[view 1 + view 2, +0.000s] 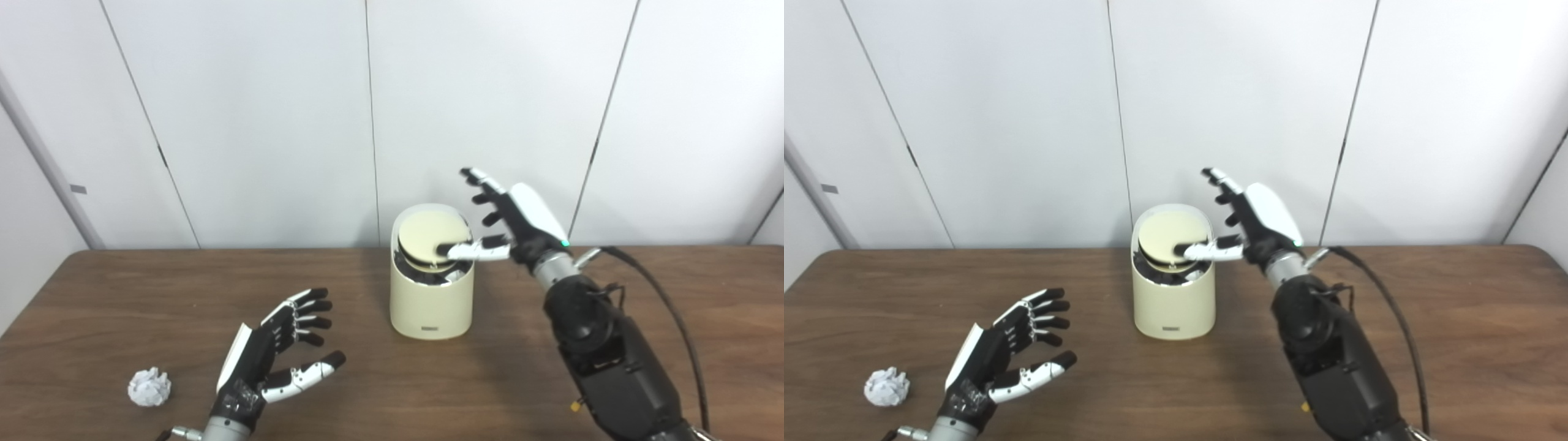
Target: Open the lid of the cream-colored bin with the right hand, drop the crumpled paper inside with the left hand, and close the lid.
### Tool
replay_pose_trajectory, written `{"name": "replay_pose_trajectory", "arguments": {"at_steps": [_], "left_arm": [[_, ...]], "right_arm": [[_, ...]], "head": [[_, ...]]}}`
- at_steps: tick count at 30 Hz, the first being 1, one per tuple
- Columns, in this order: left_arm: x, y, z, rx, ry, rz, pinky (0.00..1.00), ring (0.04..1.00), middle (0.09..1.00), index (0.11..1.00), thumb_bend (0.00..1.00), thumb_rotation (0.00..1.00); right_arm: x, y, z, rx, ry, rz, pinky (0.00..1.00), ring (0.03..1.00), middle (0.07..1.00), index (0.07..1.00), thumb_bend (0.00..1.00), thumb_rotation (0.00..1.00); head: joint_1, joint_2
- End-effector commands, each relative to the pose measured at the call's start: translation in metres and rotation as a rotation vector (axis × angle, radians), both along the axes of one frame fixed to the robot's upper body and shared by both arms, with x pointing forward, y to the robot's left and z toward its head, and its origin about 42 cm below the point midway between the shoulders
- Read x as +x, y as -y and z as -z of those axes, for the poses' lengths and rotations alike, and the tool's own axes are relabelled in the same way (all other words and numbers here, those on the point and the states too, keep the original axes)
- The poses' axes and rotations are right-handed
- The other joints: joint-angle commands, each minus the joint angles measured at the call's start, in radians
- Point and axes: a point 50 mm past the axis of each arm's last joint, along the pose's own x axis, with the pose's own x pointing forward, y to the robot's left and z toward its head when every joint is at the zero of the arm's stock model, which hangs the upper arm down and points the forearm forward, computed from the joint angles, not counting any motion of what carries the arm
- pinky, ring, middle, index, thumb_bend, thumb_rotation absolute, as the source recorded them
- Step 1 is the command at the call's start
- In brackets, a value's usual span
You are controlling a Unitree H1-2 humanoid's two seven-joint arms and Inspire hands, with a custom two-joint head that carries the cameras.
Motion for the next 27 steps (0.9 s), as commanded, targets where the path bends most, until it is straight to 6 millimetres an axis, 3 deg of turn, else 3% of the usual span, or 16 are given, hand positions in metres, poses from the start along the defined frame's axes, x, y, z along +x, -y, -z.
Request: {"name": "replay_pose_trajectory", "arguments": {"at_steps": [1, 5, 11, 19, 22, 27], "left_arm": [[0.005, 0.0, -0.018, 0.003, 0.072, 0.01, 0.61, 0.707, 0.789, 0.83, 0.67, 0.17], [0.005, 0.0, -0.017, 0.001, 0.071, 0.009, 0.61, 0.704, 0.784, 0.827, 0.68, 0.18], [0.005, 0.0, -0.017, 0.002, 0.077, 0.009, 0.61, 0.706, 0.785, 0.827, 0.69, 0.17], [0.005, 0.0, -0.02, -0.004, 0.078, 0.011, 0.6, 0.705, 0.786, 0.829, 0.68, 0.16], [0.005, 0.0, -0.02, -0.002, 0.077, 0.011, 0.59, 0.702, 0.787, 0.828, 0.68, 0.16], [0.005, 0.001, -0.02, 0.006, 0.079, 0.011, 0.6, 0.701, 0.788, 0.83, 0.68, 0.17]], "right_arm": [[-0.004, 0.002, -0.023, 0.032, 0.09, -0.021, 0.61, 0.807, 0.898, 0.912, 0.66, 0.34], [-0.015, 0.017, -0.015, 0.084, 0.099, -0.015, 0.62, 0.802, 0.881, 0.905, 0.66, 0.38], [-0.042, 0.039, 0.015, 0.148, 0.067, -0.02, 0.64, 0.82, 0.9, 0.903, 0.68, 0.44], [-0.08, 0.059, 0.057, 0.111, 0.022, -0.011, 0.65, 0.804, 0.883, 0.905, 0.85, 0.58], [-0.089, 0.062, 0.07, 0.135, 0.017, -0.025, 0.64, 0.808, 0.892, 0.907, 0.85, 0.53], [-0.102, 0.066, 0.087, 0.152, 0.002, -0.042, 0.72, 0.855, 0.913, 0.918, 0.85, 0.49]], "head": [[-0.001, -0.001], [0.0, -0.002], [0.002, 0.0], [0.002, 0.003], [0.002, 0.003], [0.01, 0.0]]}}
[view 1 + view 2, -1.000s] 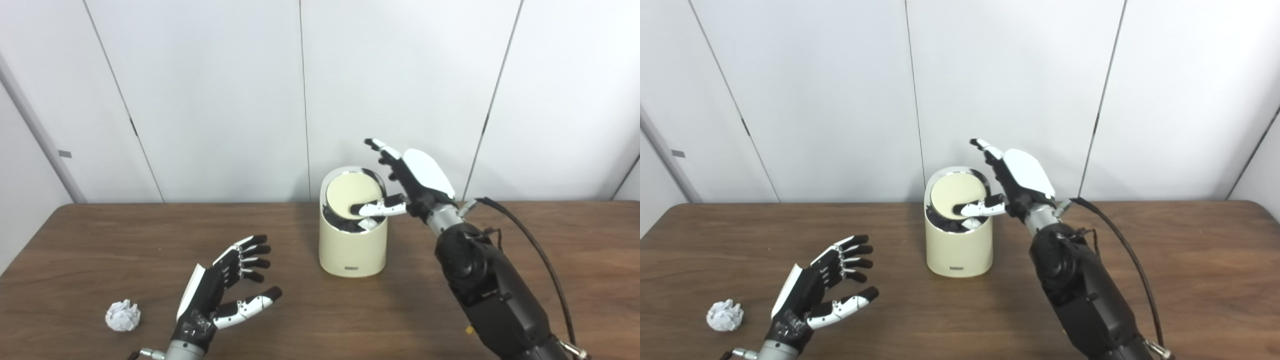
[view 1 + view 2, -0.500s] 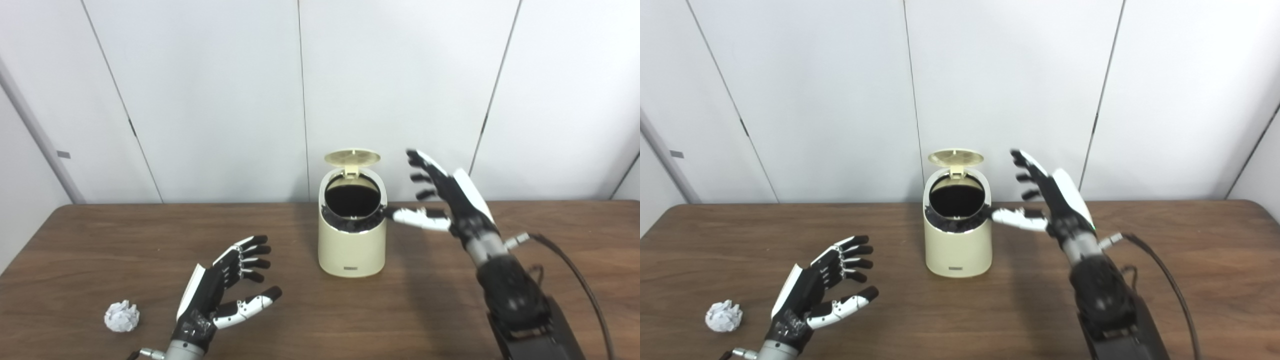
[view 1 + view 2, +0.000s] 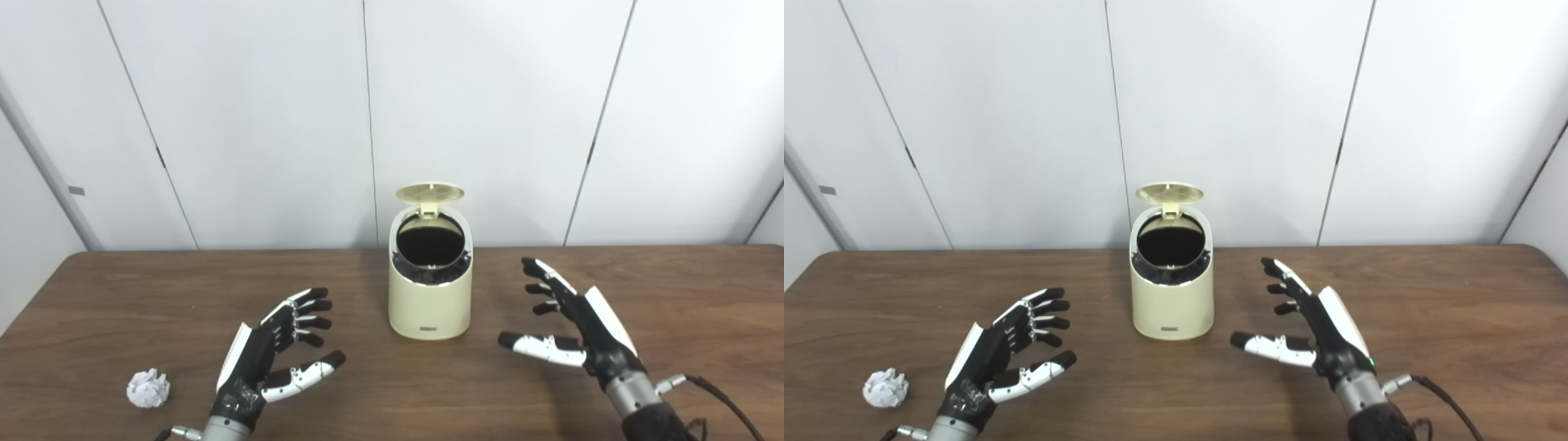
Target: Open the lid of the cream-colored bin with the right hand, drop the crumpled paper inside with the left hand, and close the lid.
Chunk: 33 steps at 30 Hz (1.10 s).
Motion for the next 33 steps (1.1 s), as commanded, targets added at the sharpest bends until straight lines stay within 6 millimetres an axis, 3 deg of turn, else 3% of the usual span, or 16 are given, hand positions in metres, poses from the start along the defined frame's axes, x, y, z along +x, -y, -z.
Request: {"name": "replay_pose_trajectory", "arguments": {"at_steps": [1, 3, 5, 9, 11, 12, 14, 16, 17, 21, 26, 33], "left_arm": [[0.004, 0.001, -0.019, 0.004, 0.076, 0.008, 0.6, 0.701, 0.788, 0.831, 0.68, 0.17], [0.004, 0.002, -0.018, 0.005, 0.074, 0.007, 0.6, 0.702, 0.788, 0.831, 0.68, 0.17], [0.004, 0.006, -0.018, 0.005, 0.074, 0.007, 0.6, 0.7, 0.789, 0.83, 0.68, 0.17], [0.005, 0.018, -0.014, -0.004, 0.074, 0.017, 0.6, 0.701, 0.787, 0.823, 0.67, 0.13], [0.007, 0.027, -0.011, -0.026, 0.063, 0.02, 0.61, 0.703, 0.785, 0.82, 0.69, 0.16], [0.007, 0.031, -0.01, -0.038, 0.057, 0.021, 0.61, 0.707, 0.785, 0.822, 0.7, 0.17], [0.008, 0.038, -0.008, -0.057, 0.048, 0.02, 0.62, 0.713, 0.786, 0.825, 0.72, 0.16], [0.01, 0.044, -0.006, -0.068, 0.047, 0.018, 0.62, 0.719, 0.788, 0.827, 0.72, 0.16], [0.011, 0.046, -0.005, -0.066, 0.05, 0.017, 0.62, 0.721, 0.789, 0.828, 0.72, 0.16], [0.013, 0.05, -0.003, -0.042, 0.059, 0.003, 0.61, 0.722, 0.787, 0.83, 0.73, 0.19], [0.003, 0.042, -0.016, 0.026, 0.088, -0.048, 0.59, 0.719, 0.782, 0.825, 0.73, 0.17], [-0.022, 0.009, -0.054, 0.178, 0.137, -0.182, 0.47, 0.626, 0.77, 0.79, 0.68, 0.01]], "right_arm": [[0.001, 0.001, -0.015, 0.01, 0.096, -0.008, 0.73, 0.858, 0.915, 0.917, 0.85, 0.48], [-0.001, 0.001, -0.014, 0.01, 0.08, -0.007, 0.74, 0.864, 0.922, 0.919, 0.85, 0.46], [-0.004, 0.004, -0.014, 0.012, 0.068, -0.012, 0.73, 0.863, 0.929, 0.921, 0.83, 0.41], [-0.008, 0.014, -0.013, 0.012, 0.044, -0.027, 0.72, 0.856, 0.941, 0.938, 0.79, 0.35], [-0.008, 0.021, -0.012, 0.01, 0.039, -0.027, 0.77, 0.87, 0.954, 0.945, 0.77, 0.31], [-0.008, 0.023, -0.013, 0.01, 0.034, -0.026, 0.79, 0.88, 0.962, 0.951, 0.76, 0.3], [-0.009, 0.027, -0.018, 0.017, 0.019, -0.017, 0.81, 0.892, 0.972, 0.958, 0.73, 0.27], [-0.008, 0.028, -0.023, 0.01, 0.026, -0.008, 0.77, 0.88, 0.968, 0.955, 0.73, 0.28], [-0.007, 0.029, -0.024, 0.005, 0.031, -0.005, 0.71, 0.863, 0.954, 0.944, 0.75, 0.33], [-0.004, 0.028, -0.028, 0.002, 0.033, -0.006, 0.58, 0.833, 0.929, 0.927, 0.81, 0.45], [-0.004, 0.027, -0.028, 0.004, 0.026, -0.018, 0.59, 0.826, 0.925, 0.919, 0.86, 0.52], [-0.004, 0.029, -0.028, 0.002, 0.011, -0.015, 0.64, 0.831, 0.919, 0.91, 0.87, 0.54]], "head": [[0.014, -0.002], [0.06, -0.006], [0.166, -0.006], [0.299, -0.02], [0.401, -0.039], [0.401, -0.039], [0.489, -0.059], [0.537, -0.071], [0.562, -0.079], [0.593, -0.09], [0.61, -0.092], [0.614, -0.095]]}}
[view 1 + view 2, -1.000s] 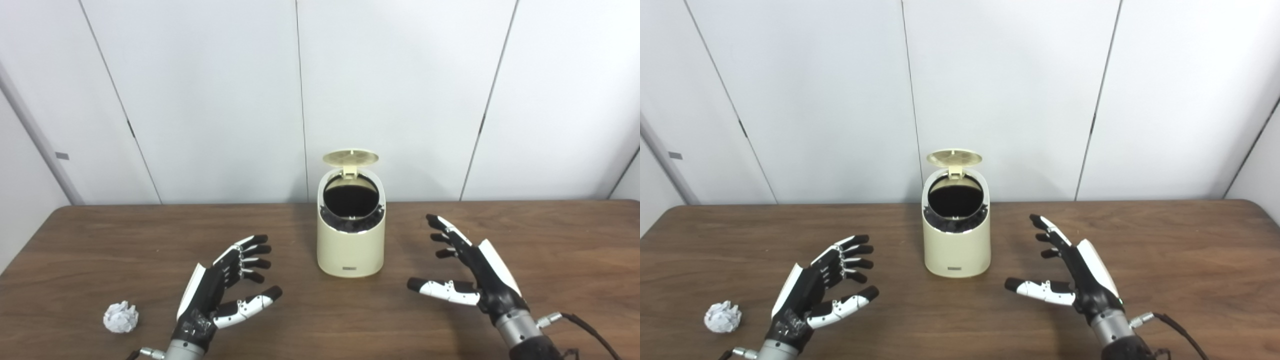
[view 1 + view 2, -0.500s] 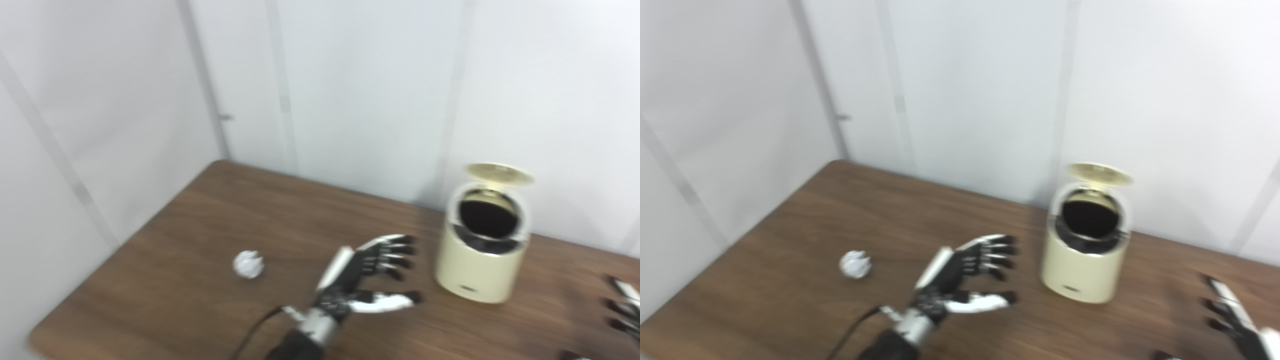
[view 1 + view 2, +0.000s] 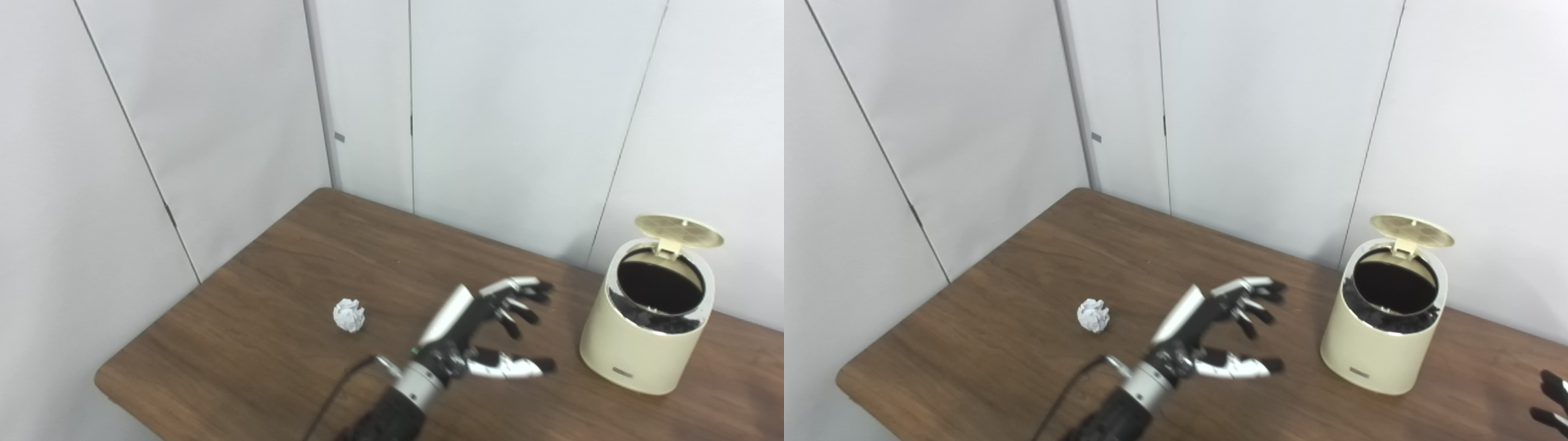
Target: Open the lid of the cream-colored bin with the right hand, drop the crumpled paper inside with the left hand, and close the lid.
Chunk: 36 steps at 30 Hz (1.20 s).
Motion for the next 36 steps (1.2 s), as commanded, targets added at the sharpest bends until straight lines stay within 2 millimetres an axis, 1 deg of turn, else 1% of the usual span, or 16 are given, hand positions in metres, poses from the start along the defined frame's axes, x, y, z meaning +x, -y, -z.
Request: {"name": "replay_pose_trajectory", "arguments": {"at_steps": [1, 4, 6, 10, 13, 15, 17, 19, 20, 21, 23, 24, 26, 28, 32, 36], "left_arm": [[-0.008, -0.009, -0.019, 0.034, 0.027, -0.033, 0.47, 0.623, 0.758, 0.782, 0.67, 0.01], [-0.017, -0.025, -0.033, 0.142, -0.008, -0.077, 0.49, 0.622, 0.732, 0.776, 0.64, 0.0], [-0.021, -0.04, -0.044, 0.231, -0.035, -0.105, 0.5, 0.624, 0.722, 0.774, 0.65, 0.0], [-0.025, -0.066, -0.063, 0.393, -0.068, -0.147, 0.5, 0.621, 0.707, 0.741, 0.69, 0.0], [-0.027, -0.084, -0.076, 0.588, -0.082, -0.206, 0.5, 0.62, 0.702, 0.726, 0.73, 0.0], [-0.029, -0.092, -0.086, 0.737, -0.101, -0.255, 0.5, 0.62, 0.697, 0.726, 0.76, 0.02], [-0.03, -0.098, -0.092, 0.837, -0.124, -0.287, 0.5, 0.621, 0.694, 0.732, 0.77, 0.04], [-0.03, -0.105, -0.098, 0.924, -0.142, -0.317, 0.5, 0.612, 0.688, 0.732, 0.81, 0.05], [-0.03, -0.109, -0.1, 0.955, -0.152, -0.336, 0.5, 0.611, 0.686, 0.731, 0.82, 0.05], [-0.028, -0.112, -0.101, 0.976, -0.156, -0.35, 0.52, 0.633, 0.7, 0.729, 0.85, 0.05], [-0.026, -0.118, -0.101, 1.012, -0.162, -0.375, 0.52, 0.649, 0.709, 0.725, 0.88, 0.05], [-0.026, -0.121, -0.101, 1.034, -0.168, -0.389, 0.52, 0.671, 0.725, 0.731, 0.9, 0.08], [-0.025, -0.126, -0.1, 1.076, -0.183, -0.407, 0.51, 0.677, 0.73, 0.734, 0.9, 0.09], [-0.024, -0.129, -0.099, 1.116, -0.207, -0.42, 0.53, 0.705, 0.75, 0.754, 0.89, 0.13], [-0.023, -0.135, -0.097, 1.176, -0.246, -0.443, 0.53, 0.718, 0.754, 0.764, 0.91, 0.18], [-0.021, -0.14, -0.09, 1.209, -0.292, -0.462, 0.57, 0.766, 0.792, 0.781, 0.91, 0.2]], "right_arm": [[0.006, 0.0, -0.024, -0.004, 0.087, -0.023, 0.64, 0.826, 0.917, 0.91, 0.86, 0.55], [0.007, 0.001, -0.025, -0.015, 0.085, -0.024, 0.62, 0.82, 0.917, 0.912, 0.85, 0.55], [0.008, 0.001, -0.025, -0.021, 0.085, -0.027, 0.62, 0.821, 0.919, 0.914, 0.85, 0.56], [0.008, 0.001, -0.025, -0.024, 0.084, -0.029, 0.63, 0.82, 0.919, 0.912, 0.85, 0.58], [0.008, 0.001, -0.025, -0.02, 0.084, -0.031, 0.64, 0.824, 0.917, 0.908, 0.85, 0.57], [0.008, 0.001, -0.026, -0.018, 0.084, -0.031, 0.64, 0.826, 0.921, 0.906, 0.84, 0.57], [0.008, 0.0, -0.027, -0.02, 0.085, -0.032, 0.65, 0.829, 0.925, 0.907, 0.84, 0.57], [0.008, 0.0, -0.027, -0.023, 0.085, -0.031, 0.67, 0.835, 0.927, 0.909, 0.84, 0.58], [0.008, 0.0, -0.027, -0.02, 0.085, -0.032, 0.67, 0.836, 0.927, 0.909, 0.84, 0.58], [0.008, 0.0, -0.028, -0.017, 0.086, -0.032, 0.68, 0.839, 0.923, 0.906, 0.84, 0.59], [0.008, 0.0, -0.027, -0.012, 0.086, -0.034, 0.69, 0.84, 0.922, 0.902, 0.85, 0.59], [0.008, -0.001, -0.027, -0.008, 0.085, -0.033, 0.65, 0.833, 0.925, 0.901, 0.88, 0.62], [0.008, -0.002, -0.026, -0.006, 0.084, -0.034, 0.64, 0.83, 0.926, 0.9, 0.89, 0.63], [0.008, -0.002, -0.025, -0.015, 0.093, -0.041, 0.63, 0.826, 0.929, 0.905, 0.88, 0.64], [0.006, -0.002, -0.026, -0.023, 0.098, -0.043, 0.6, 0.827, 0.935, 0.918, 0.85, 0.64], [0.005, -0.001, -0.025, -0.008, 0.096, -0.042, 0.64, 0.832, 0.934, 0.917, 0.87, 0.65]], "head": [[0.007, -0.002], [0.014, -0.004], [0.015, -0.006], [0.018, -0.005], [0.019, -0.001], [0.018, 0.001], [0.015, 0.003], [0.014, 0.004], [0.014, 0.004], [0.011, 0.005], [0.009, 0.007], [0.009, 0.007], [0.007, 0.006], [0.007, 0.007], [0.007, 0.01], [0.003, 0.014]]}}
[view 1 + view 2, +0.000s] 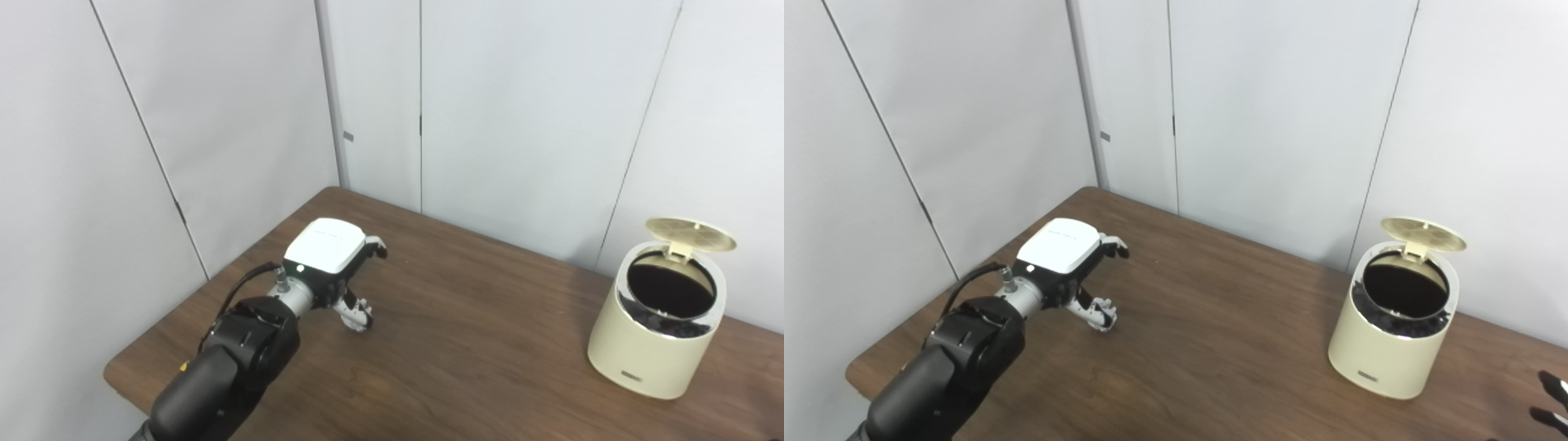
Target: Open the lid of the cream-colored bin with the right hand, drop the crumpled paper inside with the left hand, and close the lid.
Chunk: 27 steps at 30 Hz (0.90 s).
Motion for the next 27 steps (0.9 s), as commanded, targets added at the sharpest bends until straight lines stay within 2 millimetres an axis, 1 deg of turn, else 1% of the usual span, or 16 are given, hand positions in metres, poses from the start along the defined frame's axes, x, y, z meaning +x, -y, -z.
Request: {"name": "replay_pose_trajectory", "arguments": {"at_steps": [1, 5, 8, 11, 14, 17, 21, 24, 27], "left_arm": [[0.003, -0.008, -0.01, 0.061, 0.04, -0.025, 0.57, 0.772, 0.801, 0.778, 0.91, 0.19], [0.005, -0.01, -0.002, 0.077, 0.016, -0.04, 0.58, 0.785, 0.811, 0.781, 0.91, 0.2], [0.007, -0.013, 0.006, 0.089, 0.0, -0.038, 0.6, 0.75, 0.748, 0.77, 0.89, 0.18], [0.009, -0.013, 0.013, 0.09, -0.009, -0.042, 0.6, 0.728, 0.725, 0.764, 0.88, 0.17], [0.011, -0.012, 0.022, 0.074, -0.021, -0.045, 0.59, 0.706, 0.733, 0.767, 0.87, 0.17], [0.012, -0.012, 0.031, 0.063, -0.038, -0.051, 0.6, 0.716, 0.749, 0.769, 0.85, 0.17], [0.013, -0.013, 0.041, 0.054, -0.04, -0.051, 0.59, 0.71, 0.743, 0.761, 0.83, 0.18], [0.014, -0.015, 0.048, 0.04, -0.037, -0.05, 0.58, 0.702, 0.733, 0.747, 0.82, 0.15], [0.016, -0.016, 0.053, 0.036, -0.043, -0.053, 0.59, 0.707, 0.731, 0.744, 0.8, 0.16]], "right_arm": [[0.003, 0.001, -0.022, 0.0, 0.096, -0.022, 0.64, 0.832, 0.93, 0.914, 0.88, 0.65], [0.002, 0.002, -0.021, -0.008, 0.095, -0.025, 0.63, 0.829, 0.936, 0.917, 0.89, 0.65], [0.002, 0.002, -0.021, -0.012, 0.099, -0.029, 0.63, 0.824, 0.934, 0.919, 0.86, 0.64], [0.002, 0.002, -0.021, -0.01, 0.099, -0.031, 0.63, 0.82, 0.932, 0.918, 0.86, 0.64], [0.001, 0.002, -0.021, -0.016, 0.096, -0.031, 0.63, 0.821, 0.931, 0.917, 0.87, 0.65], [0.0, 0.001, -0.021, -0.022, 0.095, -0.031, 0.63, 0.822, 0.93, 0.921, 0.86, 0.65], [-0.001, 0.002, -0.021, -0.028, 0.095, -0.033, 0.63, 0.819, 0.932, 0.927, 0.84, 0.65], [-0.002, 0.002, -0.021, -0.031, 0.096, -0.034, 0.63, 0.821, 0.935, 0.932, 0.83, 0.65], [-0.002, 0.002, -0.021, -0.03, 0.091, -0.034, 0.64, 0.825, 0.937, 0.935, 0.83, 0.65]], "head": [[0.0, 0.0], [-0.002, 0.004], [-0.002, 0.008], [-0.005, 0.01], [-0.006, 0.015], [-0.008, 0.019], [-0.011, 0.021], [-0.014, 0.022], [-0.015, 0.023]]}}
